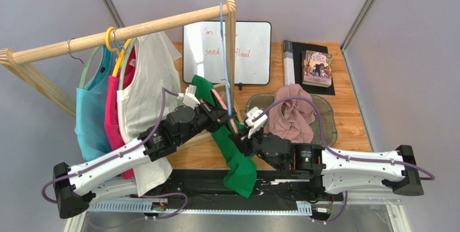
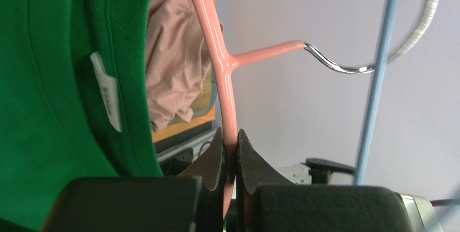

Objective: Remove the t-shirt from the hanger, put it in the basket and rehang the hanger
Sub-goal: Pass the hanger from the left arm to the right, then pass the hanger from the right arm to the left

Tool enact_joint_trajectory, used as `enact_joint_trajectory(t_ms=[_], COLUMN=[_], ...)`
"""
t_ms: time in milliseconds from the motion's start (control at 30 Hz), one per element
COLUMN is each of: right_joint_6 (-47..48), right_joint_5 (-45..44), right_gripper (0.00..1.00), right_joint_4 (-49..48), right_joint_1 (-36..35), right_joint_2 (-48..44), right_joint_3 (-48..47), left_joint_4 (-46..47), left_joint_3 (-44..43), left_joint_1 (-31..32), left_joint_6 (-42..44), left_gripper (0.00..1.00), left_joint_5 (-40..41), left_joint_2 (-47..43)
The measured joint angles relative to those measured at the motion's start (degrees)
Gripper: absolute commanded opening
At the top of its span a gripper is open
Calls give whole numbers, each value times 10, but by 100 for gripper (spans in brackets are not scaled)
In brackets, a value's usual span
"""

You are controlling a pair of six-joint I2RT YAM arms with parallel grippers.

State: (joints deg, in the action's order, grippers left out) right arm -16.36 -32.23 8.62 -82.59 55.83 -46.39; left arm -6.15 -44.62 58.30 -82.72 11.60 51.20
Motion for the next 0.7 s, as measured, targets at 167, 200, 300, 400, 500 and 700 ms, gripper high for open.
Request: enact_joint_trajectory(t_ms=[167,200,300,400,500,700], right_joint_6=[-29,-31,-40,-43,-47,-73], right_joint_5=[-59,-61,-47,-13,6,45], right_gripper=[0,0,0,0,0,0], right_joint_4=[-40,-48,-86,-100,-98,-86], right_joint_1=[7,5,6,17,45,87], right_joint_2=[-3,-8,-38,-82,-120,-184], right_joint_3=[32,39,73,98,111,131], left_joint_4=[-2,-3,-14,-54,-89,-118], left_joint_3=[0,0,-8,-37,-60,-29], left_joint_1=[-1,1,6,11,14,16], left_joint_6=[11,14,22,43,80,146], left_gripper=[0,3,16,22,25,35], left_joint_5=[20,20,11,-7,-22,-30], left_joint_2=[0,0,1,2,-12,-103])
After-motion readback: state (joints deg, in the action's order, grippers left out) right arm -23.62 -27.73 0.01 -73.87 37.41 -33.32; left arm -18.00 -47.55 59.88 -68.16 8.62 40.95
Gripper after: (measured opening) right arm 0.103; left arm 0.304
